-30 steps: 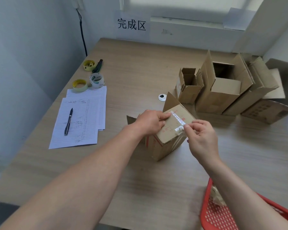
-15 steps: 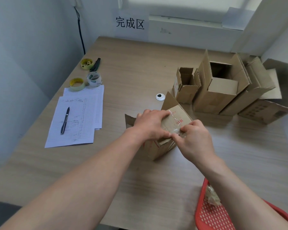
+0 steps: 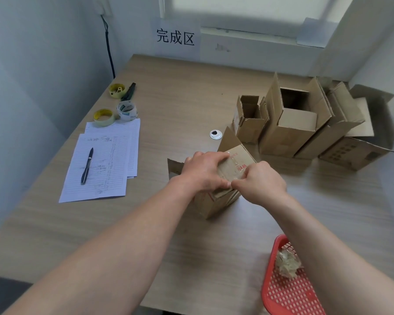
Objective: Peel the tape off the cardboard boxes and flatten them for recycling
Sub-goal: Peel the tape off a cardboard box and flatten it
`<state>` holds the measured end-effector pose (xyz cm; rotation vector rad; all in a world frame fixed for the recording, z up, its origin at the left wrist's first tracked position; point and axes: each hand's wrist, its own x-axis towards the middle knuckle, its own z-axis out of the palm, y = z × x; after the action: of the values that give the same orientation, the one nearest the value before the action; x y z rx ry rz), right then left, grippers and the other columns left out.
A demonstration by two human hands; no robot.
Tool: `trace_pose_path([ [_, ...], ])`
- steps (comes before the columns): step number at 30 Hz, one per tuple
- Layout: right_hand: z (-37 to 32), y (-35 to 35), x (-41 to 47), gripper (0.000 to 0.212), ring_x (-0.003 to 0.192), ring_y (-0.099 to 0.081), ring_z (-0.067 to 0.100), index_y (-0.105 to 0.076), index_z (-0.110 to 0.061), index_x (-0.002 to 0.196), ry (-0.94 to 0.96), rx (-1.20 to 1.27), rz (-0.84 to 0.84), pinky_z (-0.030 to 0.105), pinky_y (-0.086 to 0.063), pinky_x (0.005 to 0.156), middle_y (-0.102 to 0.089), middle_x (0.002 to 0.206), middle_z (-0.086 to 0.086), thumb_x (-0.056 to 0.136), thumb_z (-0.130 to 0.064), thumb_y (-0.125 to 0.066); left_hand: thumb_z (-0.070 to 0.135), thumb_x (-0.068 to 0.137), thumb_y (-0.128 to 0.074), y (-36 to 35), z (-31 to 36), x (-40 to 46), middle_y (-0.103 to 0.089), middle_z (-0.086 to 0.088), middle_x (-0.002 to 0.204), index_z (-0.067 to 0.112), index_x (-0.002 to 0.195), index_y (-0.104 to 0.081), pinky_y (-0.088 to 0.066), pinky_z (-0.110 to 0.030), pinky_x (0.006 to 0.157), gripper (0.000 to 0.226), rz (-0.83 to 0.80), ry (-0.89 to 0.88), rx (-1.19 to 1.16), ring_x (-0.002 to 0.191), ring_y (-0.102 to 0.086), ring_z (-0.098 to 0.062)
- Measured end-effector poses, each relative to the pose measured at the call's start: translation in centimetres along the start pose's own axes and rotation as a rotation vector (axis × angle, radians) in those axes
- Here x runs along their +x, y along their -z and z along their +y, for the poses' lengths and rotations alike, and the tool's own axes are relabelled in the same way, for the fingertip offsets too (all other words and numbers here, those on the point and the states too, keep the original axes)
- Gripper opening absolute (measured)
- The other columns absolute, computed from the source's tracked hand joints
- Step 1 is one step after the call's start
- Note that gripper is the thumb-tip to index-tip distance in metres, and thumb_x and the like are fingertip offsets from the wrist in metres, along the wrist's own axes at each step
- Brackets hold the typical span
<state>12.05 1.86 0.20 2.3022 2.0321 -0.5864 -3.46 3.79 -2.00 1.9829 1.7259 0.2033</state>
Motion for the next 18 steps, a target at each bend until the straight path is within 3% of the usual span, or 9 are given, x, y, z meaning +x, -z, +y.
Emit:
trace_pose_path([
  [4, 1.5, -1.1, -0.4, 0.015, 0.085, -0.055, 0.024, -0.061, -0.025, 0.078, 0.058, 0.221, 0.070, 0.032, -0.039, 0.066, -0.048, 0.101, -0.001, 0.080, -0.037, -0.069, 0.053, 0.074, -0.078, 0.1, -0.2, -0.2, -0.045, 0.012, 0.150, 0.043, 0.149, -0.036, -0.029, -0.039, 0.110, 0.087, 0.000, 0.000, -0.003, 0.136, -0.036, -0.023],
  [6, 1.9, -1.7, -0.7, 0.014, 0.086, -0.058, 0.021, -0.064, -0.028, 0.085, 0.056, 0.344, 0.160, 0.032, -0.042, 0.069, -0.052, 0.102, -0.004, 0.080, -0.037, -0.073, 0.053, 0.075, -0.078, 0.2, -0.2, -0.1, -0.044, 0.012, 0.151, 0.043, 0.149, -0.035, -0.029, -0.039, 0.110, 0.086, -0.003, -0.005, -0.001, 0.136, -0.036, -0.023],
  [9, 1.6, -2.8, -0.9, 0.011, 0.088, -0.058, 0.020, -0.073, -0.029, 0.094, 0.076, 0.364, 0.275, 0.030, -0.043, 0.070, -0.052, 0.098, -0.005, 0.084, -0.034, -0.072, 0.053, 0.076, -0.077, 0.1, -0.2, -0.1, -0.044, 0.012, 0.151, 0.043, 0.149, -0.035, -0.028, -0.039, 0.110, 0.085, -0.008, -0.007, -0.003, 0.137, -0.035, -0.023],
  [13, 0.7, -4.1, -0.8, 0.011, 0.085, -0.054, 0.021, -0.070, -0.020, 0.081, 0.136, 0.364, 0.335, 0.033, -0.043, 0.069, -0.053, 0.093, -0.003, 0.090, -0.023, -0.066, 0.053, 0.077, -0.077, 0.3, -0.5, -0.2, -0.043, 0.012, 0.152, 0.043, 0.150, -0.036, -0.027, -0.039, 0.110, 0.085, -0.008, -0.004, -0.007, 0.138, -0.035, -0.023],
  [15, 1.1, -4.6, -0.5, 0.016, 0.083, -0.055, 0.021, -0.063, -0.019, 0.075, 0.131, 0.588, 0.294, 0.035, -0.044, 0.074, -0.052, 0.089, -0.003, 0.090, -0.016, -0.064, 0.053, 0.077, -0.077, 0.5, -0.8, -0.2, -0.043, 0.012, 0.152, 0.042, 0.150, -0.035, -0.028, -0.039, 0.112, 0.085, -0.009, 0.004, -0.014, 0.139, -0.035, -0.023],
  [18, 2.0, -5.6, -1.0, 0.016, 0.090, -0.059, 0.022, -0.062, -0.022, 0.068, 0.135, 1.103, 0.197, 0.052, -0.049, 0.087, -0.060, 0.097, -0.003, 0.083, -0.016, -0.064, 0.053, 0.077, -0.076, 0.8, -1.2, -0.2, -0.042, 0.011, 0.153, 0.042, 0.151, -0.034, -0.027, -0.040, 0.114, 0.086, -0.020, 0.018, -0.022, 0.141, -0.033, -0.022],
])
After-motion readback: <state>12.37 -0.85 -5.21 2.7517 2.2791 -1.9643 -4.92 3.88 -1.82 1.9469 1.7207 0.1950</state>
